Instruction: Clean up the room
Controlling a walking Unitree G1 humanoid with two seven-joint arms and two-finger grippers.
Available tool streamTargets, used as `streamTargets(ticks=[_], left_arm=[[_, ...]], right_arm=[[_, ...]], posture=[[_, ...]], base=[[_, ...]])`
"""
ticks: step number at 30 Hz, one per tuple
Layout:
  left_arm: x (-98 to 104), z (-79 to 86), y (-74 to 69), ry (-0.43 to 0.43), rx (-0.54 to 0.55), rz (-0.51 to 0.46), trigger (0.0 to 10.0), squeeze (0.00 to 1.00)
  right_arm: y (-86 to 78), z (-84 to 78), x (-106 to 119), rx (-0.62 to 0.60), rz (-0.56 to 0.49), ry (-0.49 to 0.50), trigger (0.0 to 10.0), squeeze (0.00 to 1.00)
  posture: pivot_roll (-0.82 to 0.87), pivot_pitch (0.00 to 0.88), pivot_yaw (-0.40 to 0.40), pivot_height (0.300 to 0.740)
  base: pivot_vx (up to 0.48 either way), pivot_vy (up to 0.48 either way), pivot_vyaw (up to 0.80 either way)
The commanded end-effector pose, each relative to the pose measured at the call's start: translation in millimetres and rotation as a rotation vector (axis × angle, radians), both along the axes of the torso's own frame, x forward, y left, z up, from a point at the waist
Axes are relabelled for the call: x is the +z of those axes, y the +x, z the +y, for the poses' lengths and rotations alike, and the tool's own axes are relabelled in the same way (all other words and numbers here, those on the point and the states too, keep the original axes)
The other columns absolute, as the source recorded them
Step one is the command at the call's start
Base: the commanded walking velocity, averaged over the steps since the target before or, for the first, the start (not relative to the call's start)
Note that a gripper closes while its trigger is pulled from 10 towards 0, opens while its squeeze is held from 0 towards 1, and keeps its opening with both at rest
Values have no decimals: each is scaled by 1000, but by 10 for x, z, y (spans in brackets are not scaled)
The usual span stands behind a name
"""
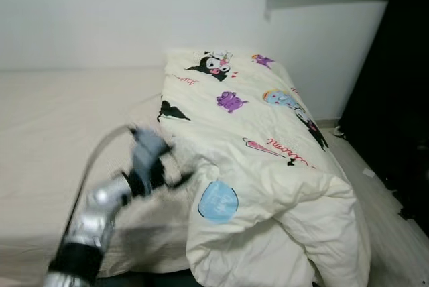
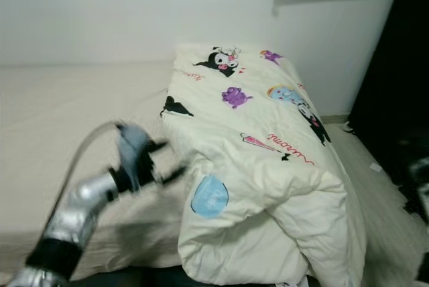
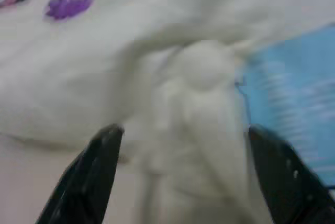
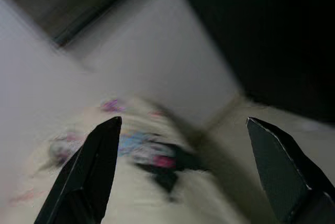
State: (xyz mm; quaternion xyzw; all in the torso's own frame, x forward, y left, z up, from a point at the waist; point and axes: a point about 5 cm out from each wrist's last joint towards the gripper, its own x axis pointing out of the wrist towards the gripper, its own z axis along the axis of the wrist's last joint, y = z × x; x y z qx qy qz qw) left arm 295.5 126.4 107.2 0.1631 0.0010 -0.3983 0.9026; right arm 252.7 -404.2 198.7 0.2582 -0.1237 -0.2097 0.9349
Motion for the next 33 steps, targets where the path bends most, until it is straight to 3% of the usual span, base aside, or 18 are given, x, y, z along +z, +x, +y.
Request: streamTargets(ticks=[1,3,6,10,13,16,21,25,31,33], left_arm=[[70,-126,-47,22,-54,-62,10000,0],[-15,-302,-162,33,-91,-109,10000,0],[-56,-427,-260,9,-106,-128,10000,0],[-51,-459,-323,2,-144,-104,10000,0],[-1,-495,-413,-42,-235,-40,10000,0],[12,-498,-416,-45,-242,-38,10000,0],[31,-567,-283,44,-152,-135,10000,0],[-21,-710,-163,178,-73,-226,10000,0],[-66,-933,-236,192,-156,-195,10000,0],[-66,-933,-236,192,-156,-195,10000,0]], right_arm=[[-44,-61,-101,-58,56,-1,10000,0],[-89,-103,-197,-103,126,-24,10000,0],[-99,-107,-305,-129,179,-42,10000,0],[-105,-125,-386,-153,252,-91,10000,0],[-131,-140,-537,-187,361,-148,10000,0],[-133,-137,-559,-188,366,-144,10000,0],[-141,-134,-592,-195,370,-143,10000,0],[-148,-151,-591,-208,369,-154,10000,0],[-129,-136,-609,-209,373,-157,10000,0],[-129,-136,-609,-209,373,-157,10000,0]], posture=[[32,0,4,490],[29,0,1,490],[32,0,2,490],[32,0,0,490],[34,0,-4,490],[34,0,-4,490],[20,0,-3,490],[15,0,-5,490],[4,0,-4,490],[4,0,-4,490]], base=[[0,0,0],[0,0,0],[0,0,0],[0,0,0],[0,0,0],[0,0,0],[0,0,0],[0,0,0],[0,0,0],[0,0,0]])
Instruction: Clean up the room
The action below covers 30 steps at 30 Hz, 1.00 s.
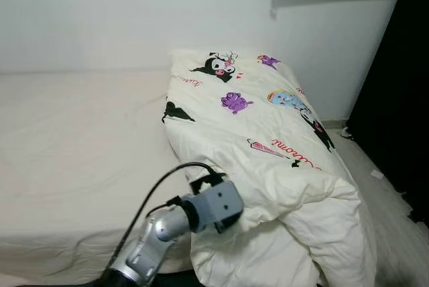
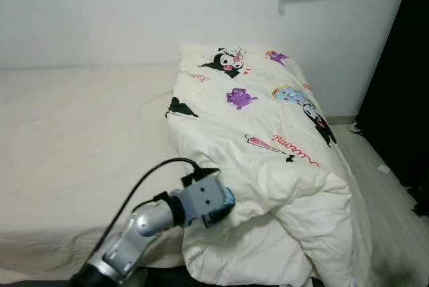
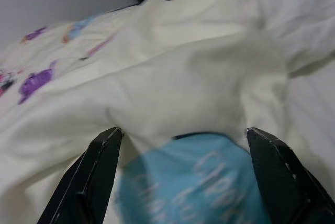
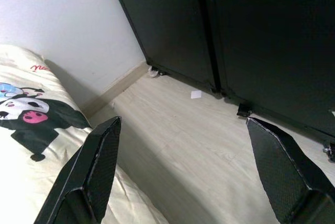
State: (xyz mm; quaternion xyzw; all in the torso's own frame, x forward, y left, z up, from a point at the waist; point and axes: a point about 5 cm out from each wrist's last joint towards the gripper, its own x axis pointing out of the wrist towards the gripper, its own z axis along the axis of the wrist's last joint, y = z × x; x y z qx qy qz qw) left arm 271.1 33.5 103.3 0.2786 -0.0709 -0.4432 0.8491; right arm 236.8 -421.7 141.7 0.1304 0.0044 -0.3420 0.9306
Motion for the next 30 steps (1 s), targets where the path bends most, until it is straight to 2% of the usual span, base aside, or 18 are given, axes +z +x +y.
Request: streamTargets(ticks=[1,4,9,10,11,13,17,23,24,26,27,28,29,30], left_arm=[[-34,-55,-13,27,-25,15,10000,0],[-68,-129,-18,40,-33,12,10000,0],[-111,-129,25,61,11,15,10000,0],[-114,-112,54,65,37,14,4784,0],[-114,-84,96,71,73,11,0,0],[-111,-34,163,83,129,2,0,0],[-108,10,210,101,163,-14,0,0],[-100,187,357,178,262,-73,0,0],[-83,282,413,193,305,-86,0,0],[-83,282,413,193,305,-86,0,0],[-44,422,486,203,364,-97,0,0],[32,642,583,210,450,-110,0,0],[32,642,583,210,450,-110,0,0],[154,947,686,220,561,-128,0,0]], right_arm=[[42,50,-42,10,10,-2,10000,0],[73,83,-48,18,8,0,10000,0],[86,108,-62,23,4,3,10000,0],[88,115,-68,25,5,5,10000,0],[88,120,-71,26,4,6,10000,0],[86,125,-71,28,3,8,10000,0],[82,118,-58,28,0,6,10000,0],[102,117,-3,38,-12,1,10000,0],[136,155,7,69,-13,1,10000,0],[136,155,7,69,-13,1,10000,0],[184,220,15,121,-9,-3,10000,0],[242,307,24,197,-5,-6,10000,0],[242,307,24,197,-5,-6,10000,0],[300,416,30,294,2,-4,10000,0]], posture=[[4,0,-4,490],[0,0,2,490],[0,0,2,490],[-2,0,2,490],[-2,0,2,490],[-2,0,2,490],[-2,0,2,490],[-5,0,2,490],[-5,0,2,490],[-5,0,2,490],[0,0,-1,490],[0,0,-1,490],[0,0,-1,490],[5,0,-1,490]], base=[[0,0,0],[0,0,0],[0,0,0],[0,0,0],[0,0,0],[0,0,0],[0,0,0],[0,0,0],[0,0,0],[0,0,0],[0,0,0],[0,0,0],[0,0,0],[0,0,0]])
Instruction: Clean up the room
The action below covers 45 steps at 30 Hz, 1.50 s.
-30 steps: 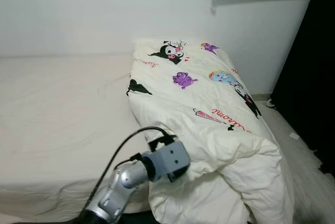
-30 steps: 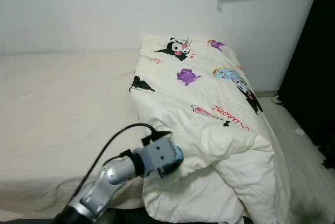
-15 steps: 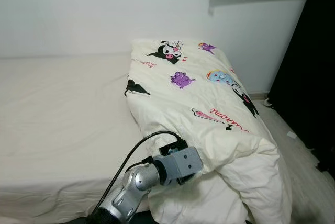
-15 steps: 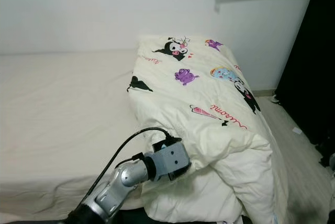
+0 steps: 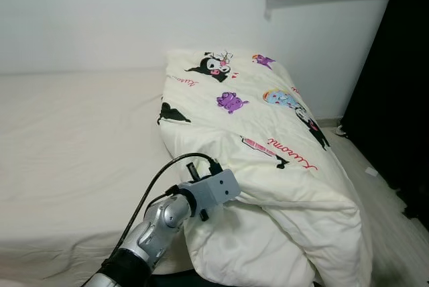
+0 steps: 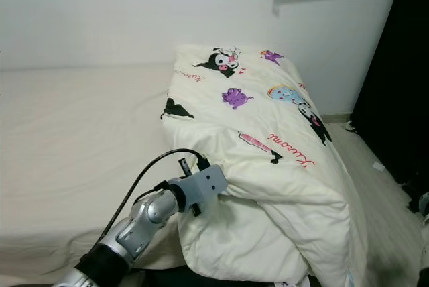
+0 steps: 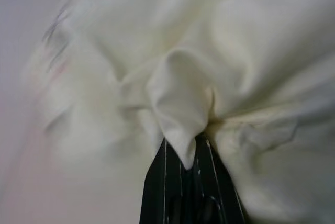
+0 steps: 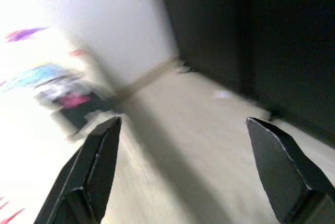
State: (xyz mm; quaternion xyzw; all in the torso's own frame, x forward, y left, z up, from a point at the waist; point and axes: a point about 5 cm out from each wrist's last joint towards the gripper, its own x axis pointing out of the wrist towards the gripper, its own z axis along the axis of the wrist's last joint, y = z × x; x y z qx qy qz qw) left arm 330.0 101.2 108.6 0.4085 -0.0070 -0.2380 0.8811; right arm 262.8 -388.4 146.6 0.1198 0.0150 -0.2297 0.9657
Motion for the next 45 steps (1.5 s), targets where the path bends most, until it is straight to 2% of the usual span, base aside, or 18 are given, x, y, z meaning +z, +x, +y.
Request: streamTargets(ticks=[1,2,3,5,6,8,10,13,14,16,19,21,22,23,24,26,32,45], left_arm=[[192,468,153,-10,195,-50,0,0],[307,780,187,72,289,-85,0,0],[307,780,187,72,289,-85,0,0],[502,1234,150,206,427,-126,0,0],[502,1234,150,206,427,-126,0,0],[655,1520,27,289,527,-130,0,0],[655,1520,27,289,527,-130,0,0],[511,1715,-294,289,614,28,0,0],[511,1715,-294,289,614,28,0,0],[191,1689,-540,273,586,235,0,0],[33,1670,-656,280,567,328,0,0],[-306,1672,-965,348,525,530,0,0],[-306,1672,-965,348,525,530,0,0],[-456,1691,-1141,379,509,625,0,0],[-456,1691,-1141,379,509,625,0,0],[-606,1792,-1368,430,542,704,0,0],[-614,1918,-1573,497,585,781,0,0],[-726,1861,-1941,512,533,1014,0,0]], right_arm=[[73,154,-18,119,13,18,10000,0],[123,341,-7,279,18,34,10000,0],[123,341,-7,279,18,34,10000,0],[128,770,48,626,14,39,10000,0],[128,770,48,626,14,39,10000,0],[24,1177,152,925,-22,50,10000,0],[24,1177,152,925,-22,50,10000,0],[-45,1399,126,1110,26,52,10000,0],[-45,1399,126,1110,26,52,10000,0],[-36,1406,54,1122,89,27,10000,0],[-34,1405,35,1123,104,21,10000,0],[-57,1418,19,1139,132,22,10000,0],[-57,1418,19,1139,132,22,10000,0],[-74,1432,15,1149,141,25,10000,0],[-74,1432,15,1149,141,25,10000,0],[-113,1467,9,1169,145,38,10000,0],[-148,1490,-30,1185,162,46,10000,0],[-148,1525,-86,1199,182,55,10000,0]], posture=[[11,0,-3,490],[13,0,-3,490],[13,0,-3,490],[26,0,-4,490],[26,0,-4,490],[48,0,-14,490],[48,0,-14,490],[66,0,-20,490],[66,0,-20,490],[73,0,-23,490],[73,0,-23,490],[82,0,-22,490],[82,0,-22,490],[83,0,-19,490],[83,0,-19,490],[90,0,-15,490],[102,0,-14,490],[104,0,-8,490]], base=[[0,0,0],[0,0,0],[0,0,0],[0,0,0],[0,0,0],[0,0,0],[0,0,0],[0,0,0],[0,0,0],[0,0,0],[0,0,0],[0,0,0],[0,0,0],[0,0,0],[0,0,0],[0,0,0],[0,0,0],[0,0,0]])
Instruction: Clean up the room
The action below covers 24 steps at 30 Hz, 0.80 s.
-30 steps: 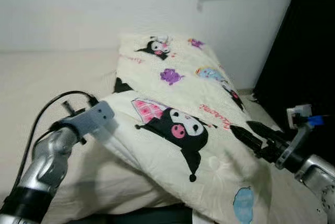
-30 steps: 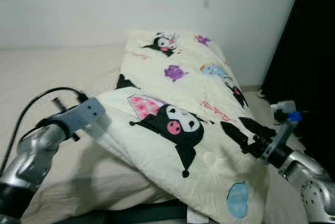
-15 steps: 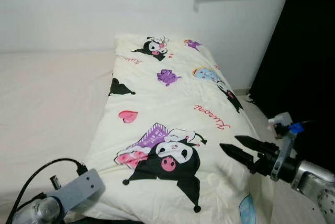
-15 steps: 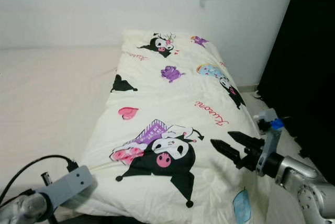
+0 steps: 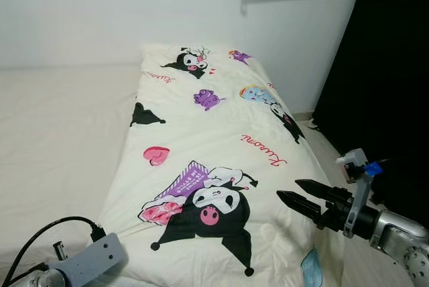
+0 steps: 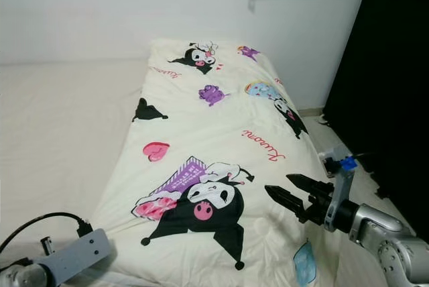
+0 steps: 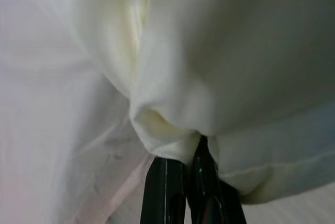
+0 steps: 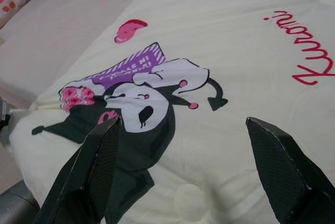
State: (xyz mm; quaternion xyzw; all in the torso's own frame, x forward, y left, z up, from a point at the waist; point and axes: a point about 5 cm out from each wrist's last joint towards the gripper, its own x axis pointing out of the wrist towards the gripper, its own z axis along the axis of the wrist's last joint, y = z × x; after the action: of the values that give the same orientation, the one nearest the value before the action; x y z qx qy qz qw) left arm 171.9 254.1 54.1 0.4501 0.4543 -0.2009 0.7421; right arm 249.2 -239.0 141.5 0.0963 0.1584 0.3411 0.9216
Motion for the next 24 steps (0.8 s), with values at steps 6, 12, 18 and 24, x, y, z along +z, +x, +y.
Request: streamTargets(ticks=[6,12,18,24], left_arm=[[-272,371,-567,94,155,323,2000,0],[-393,502,-799,121,170,447,10000,1000],[-373,556,-844,110,129,508,10000,1000],[129,379,-612,-154,-87,516,10000,1000]], right_arm=[[-59,60,-91,14,41,-5,10000,0],[-78,84,-114,17,50,8,10000,0],[-97,86,-129,21,57,15,10000,0],[-117,69,-117,35,64,25,10000,0]], posture=[[107,0,-3,490],[102,0,0,490],[102,0,-1,490],[98,0,-9,490]], base=[[0,0,0],[0,0,0],[0,0,0],[0,0,0]])
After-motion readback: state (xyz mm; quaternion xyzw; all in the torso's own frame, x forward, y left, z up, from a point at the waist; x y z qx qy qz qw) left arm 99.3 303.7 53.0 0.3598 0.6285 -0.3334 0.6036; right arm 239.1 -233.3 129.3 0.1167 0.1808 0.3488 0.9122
